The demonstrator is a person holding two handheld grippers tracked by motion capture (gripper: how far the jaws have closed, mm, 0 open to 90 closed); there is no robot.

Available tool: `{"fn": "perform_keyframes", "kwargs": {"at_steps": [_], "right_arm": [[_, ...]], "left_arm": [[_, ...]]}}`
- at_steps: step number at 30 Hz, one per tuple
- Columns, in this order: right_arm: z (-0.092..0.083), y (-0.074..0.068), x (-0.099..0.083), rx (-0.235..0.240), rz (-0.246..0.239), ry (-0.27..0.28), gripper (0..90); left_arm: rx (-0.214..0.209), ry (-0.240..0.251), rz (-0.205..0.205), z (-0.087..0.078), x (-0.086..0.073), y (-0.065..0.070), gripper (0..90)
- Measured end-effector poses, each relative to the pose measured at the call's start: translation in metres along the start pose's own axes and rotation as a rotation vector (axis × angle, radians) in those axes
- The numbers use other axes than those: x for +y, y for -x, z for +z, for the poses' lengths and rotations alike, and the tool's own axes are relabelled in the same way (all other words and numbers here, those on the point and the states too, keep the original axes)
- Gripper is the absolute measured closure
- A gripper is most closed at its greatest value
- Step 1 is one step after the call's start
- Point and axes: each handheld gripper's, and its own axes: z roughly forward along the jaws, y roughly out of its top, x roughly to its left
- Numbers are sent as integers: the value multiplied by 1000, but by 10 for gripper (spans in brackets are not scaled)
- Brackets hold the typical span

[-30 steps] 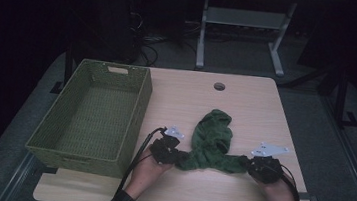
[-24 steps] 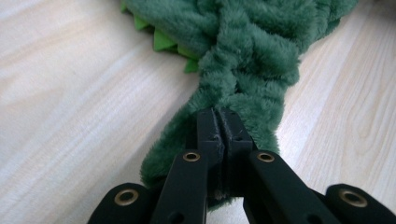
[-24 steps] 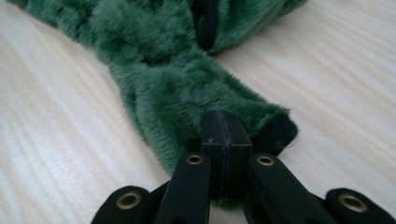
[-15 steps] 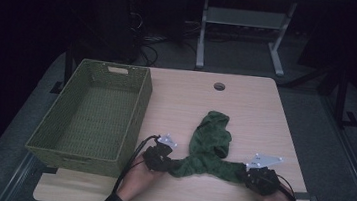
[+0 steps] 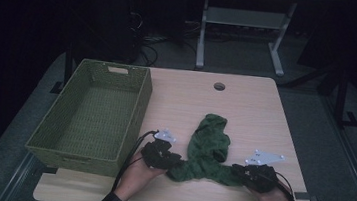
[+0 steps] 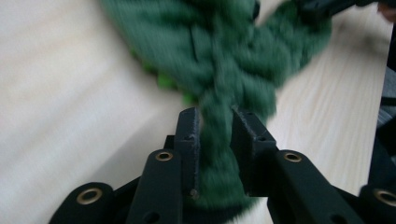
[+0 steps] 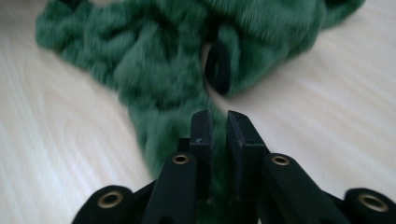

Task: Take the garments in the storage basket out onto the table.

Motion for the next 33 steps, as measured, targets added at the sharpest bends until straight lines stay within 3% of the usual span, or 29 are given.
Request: {"fn": "perform_keyframes", "kwargs": {"at_steps": [5,15,21,25,27,28,29,33], "right_arm": [[13,6,12,14,18,4,765],[30,11,19,9,32,-17,708],[34,12,18,11,47,-27,668],[35,11,17,2,55,-33,648],[35,12,16,-2,59,-30,642],[35,13,16,-3,67,-32,634],[35,13,16,-3,67,-32,634],[35,14,15,-2,91,-34,605]], "left_arm": [[16,38,17,6,29,-10,667],[34,41,41,27,78,-35,591],[7,42,11,46,94,-49,541],[-27,29,19,61,97,-51,546],[-30,16,36,66,97,-49,578],[-31,2,56,69,96,-47,638],[-31,2,56,69,96,-47,775],[-33,-11,62,64,95,-47,855]]}}
